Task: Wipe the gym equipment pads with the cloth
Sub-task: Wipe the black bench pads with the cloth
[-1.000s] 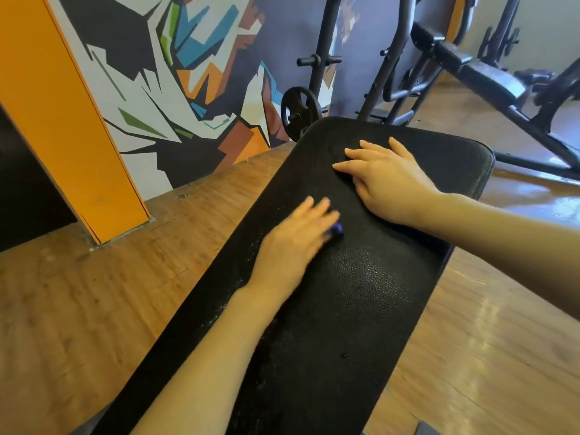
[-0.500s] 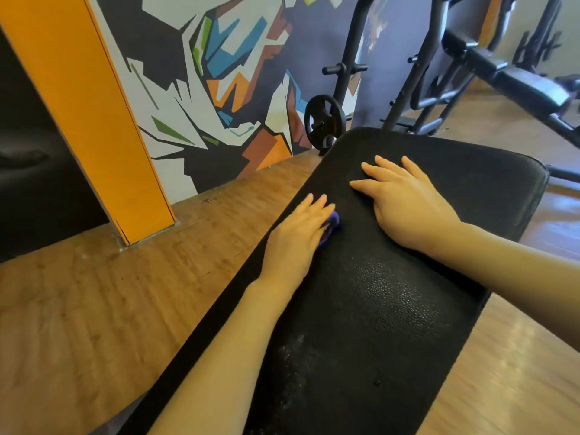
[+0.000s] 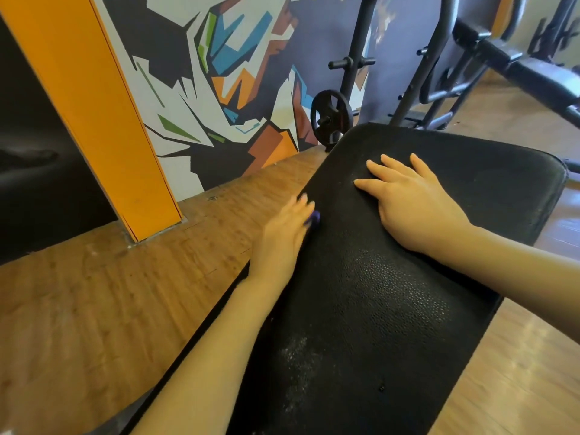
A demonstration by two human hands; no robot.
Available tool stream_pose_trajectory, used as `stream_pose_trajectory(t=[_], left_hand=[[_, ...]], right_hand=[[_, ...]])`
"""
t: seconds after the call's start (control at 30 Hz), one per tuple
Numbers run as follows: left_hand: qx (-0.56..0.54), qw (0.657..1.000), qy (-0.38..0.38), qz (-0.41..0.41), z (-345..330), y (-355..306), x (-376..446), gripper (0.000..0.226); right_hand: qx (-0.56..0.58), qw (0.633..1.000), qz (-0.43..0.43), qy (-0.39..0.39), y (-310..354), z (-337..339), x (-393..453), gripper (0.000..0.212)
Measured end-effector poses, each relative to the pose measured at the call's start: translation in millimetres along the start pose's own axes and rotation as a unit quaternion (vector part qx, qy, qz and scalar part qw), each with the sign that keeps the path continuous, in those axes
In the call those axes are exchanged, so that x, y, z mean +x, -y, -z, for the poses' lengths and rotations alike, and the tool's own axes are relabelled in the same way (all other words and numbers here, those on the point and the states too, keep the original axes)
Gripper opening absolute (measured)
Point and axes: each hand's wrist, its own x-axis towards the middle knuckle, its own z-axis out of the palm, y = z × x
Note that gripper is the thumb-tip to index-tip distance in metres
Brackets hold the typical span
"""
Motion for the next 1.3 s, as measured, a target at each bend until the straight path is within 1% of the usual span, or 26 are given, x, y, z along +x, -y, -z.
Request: stream_pose_trajectory(t=[0.07,0.13,0.2,0.3,0.37,0.43,0.53,0.6,0.67,0.77,0.83,0.87,0.93,1.03,1.1,1.13,1.2,1.23,1.3], left_hand=[[-0.027,0.998,-0.019,0.045,-5.9,6.0,35.0,0.04],[-0.034,0.997,-0.025,0.06,-6.5,7.7,28.6,0.042],[-0.035,0.999,-0.017,0.037,1.1,8.5,-17.6,0.05],[-0.02,1.0,0.01,0.015,21.1,28.5,-106.3,0.06],[-0.011,1.0,0.018,0.01,26.9,38.4,-130.4,0.061],[-0.019,1.0,0.001,0.004,19.8,33.0,-105.9,0.059],[-0.033,0.999,-0.025,-0.012,0.5,5.8,-20.6,0.05],[-0.034,0.999,-0.038,-0.014,-6.4,-3.7,17.2,0.043],[-0.035,0.999,-0.018,-0.009,-5.1,-1.2,6.8,0.043],[-0.026,0.999,0.022,-0.03,13.6,11.6,-72.4,0.053],[-0.039,0.998,0.043,-0.023,23.5,18.3,-124.4,0.06],[-0.044,0.998,0.041,-0.023,25.3,21.1,-135.4,0.061],[-0.045,0.998,0.03,-0.028,23.7,21.9,-121.1,0.053],[-0.043,0.999,0.002,-0.028,5.5,8.6,-43.7,0.045],[-0.044,0.999,-0.017,0.003,-5.2,1.5,4.0,0.04],[-0.051,0.998,-0.022,0.018,-6.9,-0.9,14.2,0.039],[-0.057,0.998,-0.017,0.037,-5.9,-6.9,3.7,0.039],[-0.054,0.998,-0.01,0.034,-2.5,-10.5,-13.5,0.039],[-0.051,0.999,-0.003,0.002,7.6,-21.6,-57.9,0.041]], right_hand=[[-0.001,1.0,0.003,0.005,-0.6,-0.6,1.1,0.048],[-0.003,1.0,0.006,0.006,-2.0,-0.4,0.9,0.047],[0.0,1.0,0.006,0.005,-3.0,0.4,-1.0,0.047],[-0.001,1.0,0.002,0.008,-1.8,-0.2,-2.3,0.049],[-0.003,1.0,0.001,0.004,0.0,-1.3,-1.1,0.052],[-0.004,1.0,0.005,-0.003,1.6,-3.0,-0.6,0.052],[-0.004,1.0,0.003,-0.008,1.5,-4.8,0.8,0.048],[-0.008,1.0,0.002,-0.001,0.9,-3.8,1.7,0.049],[-0.008,1.0,0.007,0.002,-0.2,-2.4,1.3,0.049],[-0.004,1.0,0.001,0.004,-0.4,-0.2,-1.7,0.05],[-0.008,1.0,-0.004,0.016,0.9,0.7,-1.7,0.056],[-0.01,1.0,-0.006,0.021,1.9,1.5,-0.8,0.059],[-0.012,1.0,-0.007,0.027,3.8,1.6,0.4,0.059],[-0.014,1.0,-0.009,0.026,3.3,0.9,0.2,0.055],[-0.014,0.999,-0.007,0.028,3.3,1.2,0.8,0.053],[-0.015,1.0,-0.005,0.027,3.3,1.2,1.0,0.051],[-0.015,1.0,-0.002,0.023,2.6,1.4,0.0,0.049],[-0.014,1.0,-0.003,0.023,2.7,1.7,-0.8,0.049],[-0.013,1.0,-0.002,0.023,3.1,1.6,-2.5,0.05]])
